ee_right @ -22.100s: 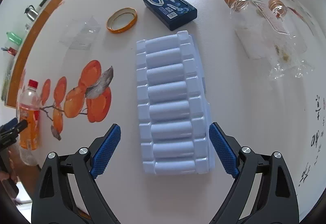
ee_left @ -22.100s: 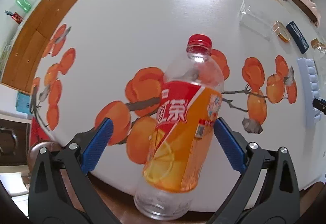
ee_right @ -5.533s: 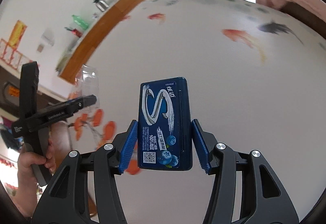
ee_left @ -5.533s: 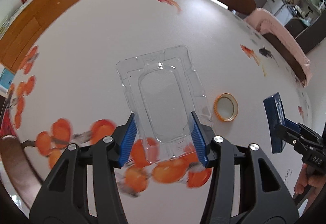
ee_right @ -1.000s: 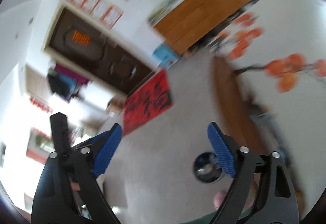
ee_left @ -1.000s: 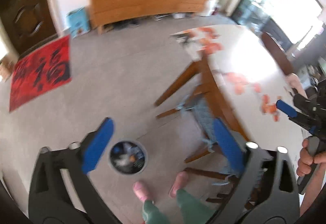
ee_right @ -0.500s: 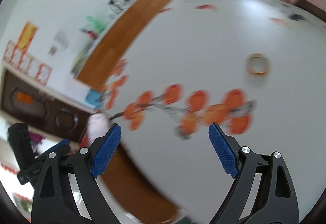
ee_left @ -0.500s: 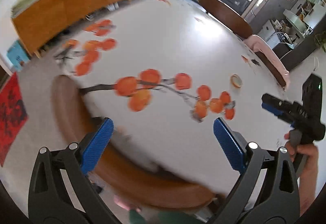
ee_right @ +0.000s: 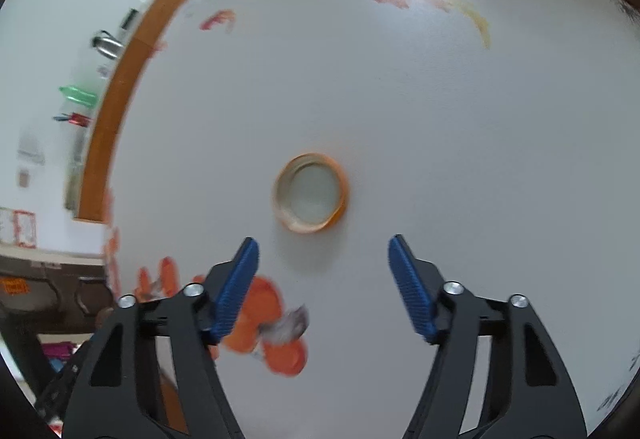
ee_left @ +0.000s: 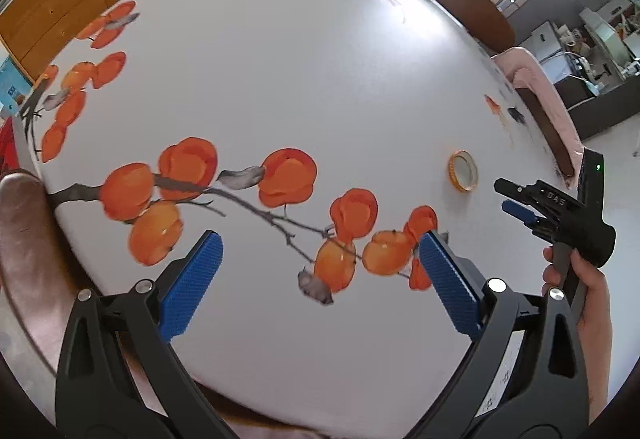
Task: Collect trash
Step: 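Move the right tool back over the table toward the orange tape roll, then close the right tool on the rim of the orange tape roll, then lift and carry the tape roll with the right tool over the bin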
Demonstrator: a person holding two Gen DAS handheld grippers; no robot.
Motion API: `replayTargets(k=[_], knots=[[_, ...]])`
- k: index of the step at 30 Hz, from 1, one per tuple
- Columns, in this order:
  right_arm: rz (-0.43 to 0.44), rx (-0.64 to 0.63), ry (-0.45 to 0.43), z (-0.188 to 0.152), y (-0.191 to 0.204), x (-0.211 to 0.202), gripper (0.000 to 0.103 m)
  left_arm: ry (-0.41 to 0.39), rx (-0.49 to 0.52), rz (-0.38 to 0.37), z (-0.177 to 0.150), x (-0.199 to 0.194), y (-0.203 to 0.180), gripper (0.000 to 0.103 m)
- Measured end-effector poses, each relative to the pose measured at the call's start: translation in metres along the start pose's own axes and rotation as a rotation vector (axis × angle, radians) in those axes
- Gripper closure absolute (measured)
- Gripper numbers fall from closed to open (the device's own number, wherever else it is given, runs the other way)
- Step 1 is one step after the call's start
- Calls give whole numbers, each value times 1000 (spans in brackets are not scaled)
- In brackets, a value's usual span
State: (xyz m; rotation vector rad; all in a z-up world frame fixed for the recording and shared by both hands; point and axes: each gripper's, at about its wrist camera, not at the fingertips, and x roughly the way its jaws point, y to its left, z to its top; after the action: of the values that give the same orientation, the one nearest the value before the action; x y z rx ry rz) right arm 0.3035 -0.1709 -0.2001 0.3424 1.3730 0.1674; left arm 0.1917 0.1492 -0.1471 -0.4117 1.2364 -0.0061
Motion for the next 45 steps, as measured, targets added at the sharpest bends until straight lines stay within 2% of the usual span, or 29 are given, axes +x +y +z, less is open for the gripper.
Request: replayTargets(k=[2,5,10,16,21,23,28,30,36,45], knots=[[-11,-20,14,5,2,11,49,15,-2,1,6,10,0,7],[-12,-24,15,5,4,17,54,21,-11,29,11,28,1,7],[-71,-73,8,7,12,28,67,22,-16,52,15,47,6,8],[-85,-73,-23,10,13,30,71,47,24,62,19,68,-6,24],[-168,-138,-41,5,19,30,81,62,61,62,21,84,-24,30],[-206,-156,-50,3,18,30,93,75,72,53,20,91,-33,34],[-175,-132,-51,6,12,29,97,101,98,41,15,104,-47,38],[-164,-129,-50,6,10,28,97,109,105,42,14,108,-51,48],[-84,-117,-15,-2,3,21,98,120,118,35,12,110,-55,55],[98,-149,57,-23,13,5,99,92,125,47,5,83,-42,55]])
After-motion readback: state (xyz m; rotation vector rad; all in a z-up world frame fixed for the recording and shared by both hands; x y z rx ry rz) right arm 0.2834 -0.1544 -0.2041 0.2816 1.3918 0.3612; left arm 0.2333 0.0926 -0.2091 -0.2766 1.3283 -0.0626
